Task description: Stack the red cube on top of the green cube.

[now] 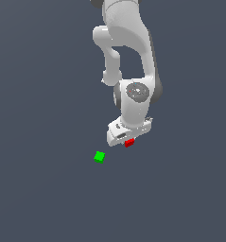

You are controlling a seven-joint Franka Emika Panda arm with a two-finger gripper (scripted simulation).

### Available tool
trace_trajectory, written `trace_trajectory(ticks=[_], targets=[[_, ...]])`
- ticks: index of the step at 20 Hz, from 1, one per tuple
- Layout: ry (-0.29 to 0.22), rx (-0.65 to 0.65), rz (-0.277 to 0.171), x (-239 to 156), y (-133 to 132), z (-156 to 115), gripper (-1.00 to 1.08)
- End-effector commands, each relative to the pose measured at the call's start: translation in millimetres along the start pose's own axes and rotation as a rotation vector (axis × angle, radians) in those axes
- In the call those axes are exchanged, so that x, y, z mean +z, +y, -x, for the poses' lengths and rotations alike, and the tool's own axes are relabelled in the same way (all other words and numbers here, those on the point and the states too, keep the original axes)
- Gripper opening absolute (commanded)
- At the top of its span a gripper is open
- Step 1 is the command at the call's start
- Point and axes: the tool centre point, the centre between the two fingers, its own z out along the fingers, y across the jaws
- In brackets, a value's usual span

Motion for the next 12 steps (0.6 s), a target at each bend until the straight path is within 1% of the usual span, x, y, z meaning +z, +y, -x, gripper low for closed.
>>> trace_trajectory(ticks=[1,7,12], targets=[[0.000,0.001,0.001,6.7,28.0,2.7,-1.00],[0.000,0.001,0.000,22.9,92.0,6.9,-1.00],[0.000,0.001,0.000,31.4,126.8,7.8,-1.00]])
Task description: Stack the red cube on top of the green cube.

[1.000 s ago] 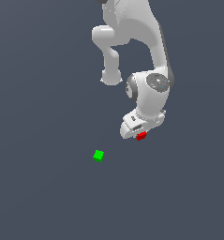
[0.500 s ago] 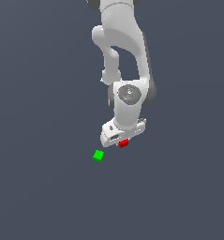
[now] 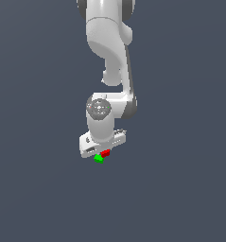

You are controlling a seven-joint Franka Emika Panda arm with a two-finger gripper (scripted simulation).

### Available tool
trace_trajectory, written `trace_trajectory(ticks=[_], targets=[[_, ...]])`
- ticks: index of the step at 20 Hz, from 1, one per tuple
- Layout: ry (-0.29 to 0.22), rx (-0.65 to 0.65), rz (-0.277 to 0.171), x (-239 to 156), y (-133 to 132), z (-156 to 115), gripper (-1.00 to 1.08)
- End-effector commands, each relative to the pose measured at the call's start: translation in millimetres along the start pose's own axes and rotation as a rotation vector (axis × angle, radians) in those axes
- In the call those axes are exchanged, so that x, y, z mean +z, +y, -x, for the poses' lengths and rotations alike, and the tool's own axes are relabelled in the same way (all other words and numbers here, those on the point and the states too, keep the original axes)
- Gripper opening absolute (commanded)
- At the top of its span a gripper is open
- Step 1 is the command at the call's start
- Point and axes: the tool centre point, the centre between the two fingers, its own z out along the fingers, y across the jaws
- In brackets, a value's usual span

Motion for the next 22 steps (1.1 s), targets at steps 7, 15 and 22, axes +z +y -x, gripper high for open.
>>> trace_trajectory(ticks=[7,15,22], targets=[[0.001,-0.002,0.000,6.7,29.1,-0.8,-1.00],[0.001,-0.002,0.000,6.2,27.6,-1.7,1.00],[0.001,-0.002,0.000,6.2,27.6,-1.7,1.00]])
